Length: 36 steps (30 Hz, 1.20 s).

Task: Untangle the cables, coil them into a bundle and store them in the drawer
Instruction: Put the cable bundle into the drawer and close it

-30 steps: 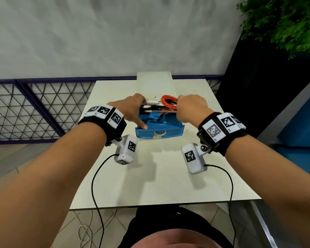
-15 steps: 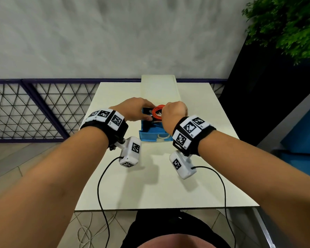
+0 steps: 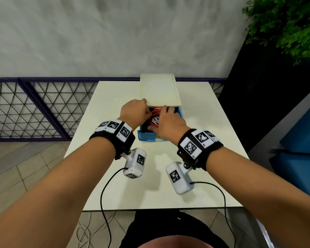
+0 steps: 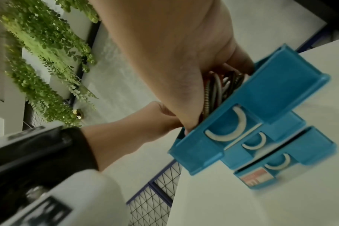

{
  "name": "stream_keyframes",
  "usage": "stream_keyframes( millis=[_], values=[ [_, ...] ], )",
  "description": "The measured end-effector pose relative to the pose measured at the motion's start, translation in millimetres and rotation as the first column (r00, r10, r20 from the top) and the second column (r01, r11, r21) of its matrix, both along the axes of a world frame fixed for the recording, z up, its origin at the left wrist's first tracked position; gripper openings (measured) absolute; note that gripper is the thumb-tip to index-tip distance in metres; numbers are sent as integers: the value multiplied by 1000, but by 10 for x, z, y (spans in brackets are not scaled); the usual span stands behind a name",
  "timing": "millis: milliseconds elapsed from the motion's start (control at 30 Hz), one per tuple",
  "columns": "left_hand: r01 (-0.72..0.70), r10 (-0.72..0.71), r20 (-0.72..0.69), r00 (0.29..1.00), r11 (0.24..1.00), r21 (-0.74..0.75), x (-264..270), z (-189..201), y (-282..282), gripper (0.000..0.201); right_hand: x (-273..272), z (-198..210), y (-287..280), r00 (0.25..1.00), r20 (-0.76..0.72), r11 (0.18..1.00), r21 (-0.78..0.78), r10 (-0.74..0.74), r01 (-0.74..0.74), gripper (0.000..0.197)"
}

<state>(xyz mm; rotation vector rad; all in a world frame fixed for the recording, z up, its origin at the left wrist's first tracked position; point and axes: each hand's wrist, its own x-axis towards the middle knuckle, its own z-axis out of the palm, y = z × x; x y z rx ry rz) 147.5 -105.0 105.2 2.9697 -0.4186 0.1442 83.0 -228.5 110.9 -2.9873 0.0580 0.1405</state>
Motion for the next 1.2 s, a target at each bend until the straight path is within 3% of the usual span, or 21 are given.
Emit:
stream_keyframes(
  millis=[133, 233, 600, 833, 900, 1033, 1200],
  values=[
    [-51, 52, 25, 998, 998, -48, 30, -57, -38, 27, -132, -161, -52, 966, 146, 975, 39, 212, -219, 72],
    [-42, 44, 43, 998, 998, -43, 110, -133, -17, 28, -170, -223, -56, 934, 130, 942, 5, 333, -337, 60],
    [-13, 14, 25, 1000, 999, -39, 118, -95, -43, 22, -12, -249, 54, 966, -64, 967, 77, 249, -244, 57],
    [131, -132, -37, 991, 990, -44, 29, -116, 114, 26, -7, -295, 99, 982, 10, 956, 227, 189, -186, 55],
    [136, -136, -50, 989, 991, -16, -32, -136, 96, 28, -28, -267, 27, 973, 58, 954, 193, 224, -231, 51],
    [102, -102, -47, 994, 995, 6, -105, -137, 41, 30, -92, -198, -132, 952, 96, 957, -28, 292, -290, 52],
    [100, -101, -43, 994, 995, -12, -120, -144, 53, 30, -63, -185, -157, 947, -66, 947, 87, 315, -309, 56]
  ],
)
